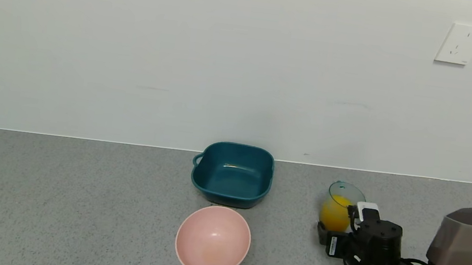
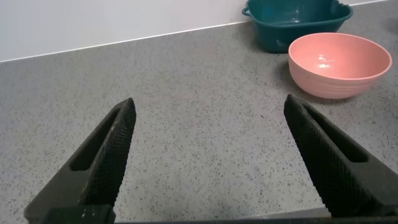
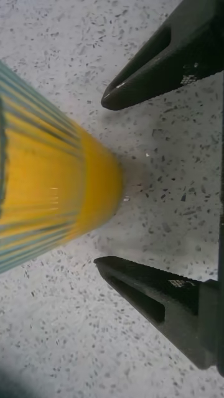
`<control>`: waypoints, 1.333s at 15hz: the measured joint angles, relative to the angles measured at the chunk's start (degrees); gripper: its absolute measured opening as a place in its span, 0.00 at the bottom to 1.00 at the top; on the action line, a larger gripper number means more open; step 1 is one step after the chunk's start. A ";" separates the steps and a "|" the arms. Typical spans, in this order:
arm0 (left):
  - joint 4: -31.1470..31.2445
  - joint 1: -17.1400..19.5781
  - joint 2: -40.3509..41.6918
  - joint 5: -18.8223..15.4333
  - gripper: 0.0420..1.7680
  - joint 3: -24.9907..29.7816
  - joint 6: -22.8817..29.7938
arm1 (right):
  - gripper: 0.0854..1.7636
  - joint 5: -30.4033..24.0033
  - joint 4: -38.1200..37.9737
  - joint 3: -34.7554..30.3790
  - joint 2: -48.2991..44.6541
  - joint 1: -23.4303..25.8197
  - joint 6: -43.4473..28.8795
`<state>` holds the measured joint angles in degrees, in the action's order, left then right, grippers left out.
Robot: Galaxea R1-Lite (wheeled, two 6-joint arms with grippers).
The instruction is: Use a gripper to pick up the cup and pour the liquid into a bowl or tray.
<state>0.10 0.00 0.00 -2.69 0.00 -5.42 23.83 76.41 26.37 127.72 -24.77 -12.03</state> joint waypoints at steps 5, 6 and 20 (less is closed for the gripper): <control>0.00 0.00 0.00 0.00 0.97 0.00 0.00 | 0.97 0.12 4.60 2.23 3.58 0.88 2.28; 0.00 0.00 0.00 0.00 0.97 0.00 0.00 | 0.97 0.12 5.32 3.01 4.11 1.13 2.61; 0.00 0.00 0.00 0.00 0.97 0.00 0.00 | 0.97 -0.60 7.79 9.46 7.49 3.47 4.46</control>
<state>0.10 0.00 0.00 -2.69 0.00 -5.42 23.24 84.20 35.83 135.21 -21.30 -7.57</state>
